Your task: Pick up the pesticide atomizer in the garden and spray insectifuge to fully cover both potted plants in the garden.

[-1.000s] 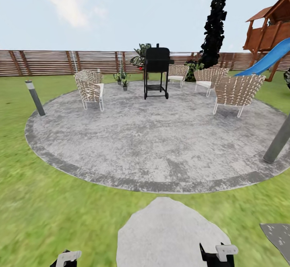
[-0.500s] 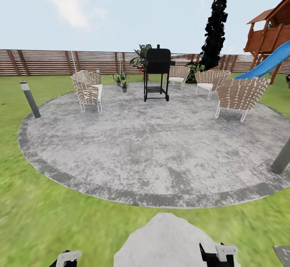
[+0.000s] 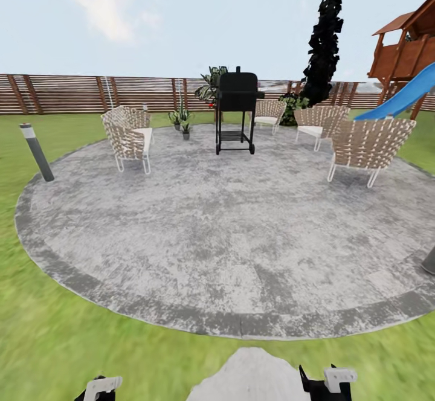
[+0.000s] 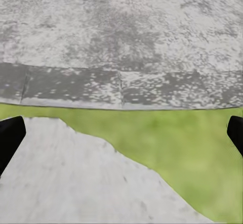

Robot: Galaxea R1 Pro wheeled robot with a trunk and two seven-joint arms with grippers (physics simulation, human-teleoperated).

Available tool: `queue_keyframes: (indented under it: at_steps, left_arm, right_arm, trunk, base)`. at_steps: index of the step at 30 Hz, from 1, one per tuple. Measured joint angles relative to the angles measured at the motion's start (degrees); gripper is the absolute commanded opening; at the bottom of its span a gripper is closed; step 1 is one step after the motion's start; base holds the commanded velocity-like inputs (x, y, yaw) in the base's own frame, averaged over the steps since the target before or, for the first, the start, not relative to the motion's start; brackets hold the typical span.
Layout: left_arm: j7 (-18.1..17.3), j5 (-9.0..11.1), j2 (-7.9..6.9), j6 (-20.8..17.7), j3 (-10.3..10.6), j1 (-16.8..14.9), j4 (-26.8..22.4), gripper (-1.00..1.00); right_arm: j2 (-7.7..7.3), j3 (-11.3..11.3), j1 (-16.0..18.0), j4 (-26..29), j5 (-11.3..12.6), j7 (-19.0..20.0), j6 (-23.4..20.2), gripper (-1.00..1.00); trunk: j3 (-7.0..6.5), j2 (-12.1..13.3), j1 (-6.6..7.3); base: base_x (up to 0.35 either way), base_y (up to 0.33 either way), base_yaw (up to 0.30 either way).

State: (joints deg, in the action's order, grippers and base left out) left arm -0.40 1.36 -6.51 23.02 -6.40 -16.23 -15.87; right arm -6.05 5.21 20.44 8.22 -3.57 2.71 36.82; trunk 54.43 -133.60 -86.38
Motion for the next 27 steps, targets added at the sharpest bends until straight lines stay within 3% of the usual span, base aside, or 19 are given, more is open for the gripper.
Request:
queue_keyframes:
  at_steps: [27]
  left_arm:
    - [0.00, 0.00, 0.00, 0.00, 0.03, 0.00, 0.00, -1.00]
  right_arm:
    - [0.03, 0.00, 0.00, 0.00, 0.05, 0.00, 0.00, 1.00]
  trunk:
    - [0.00, 0.00, 0.00]
  base:
    - [0.340, 0.000, 0.000]
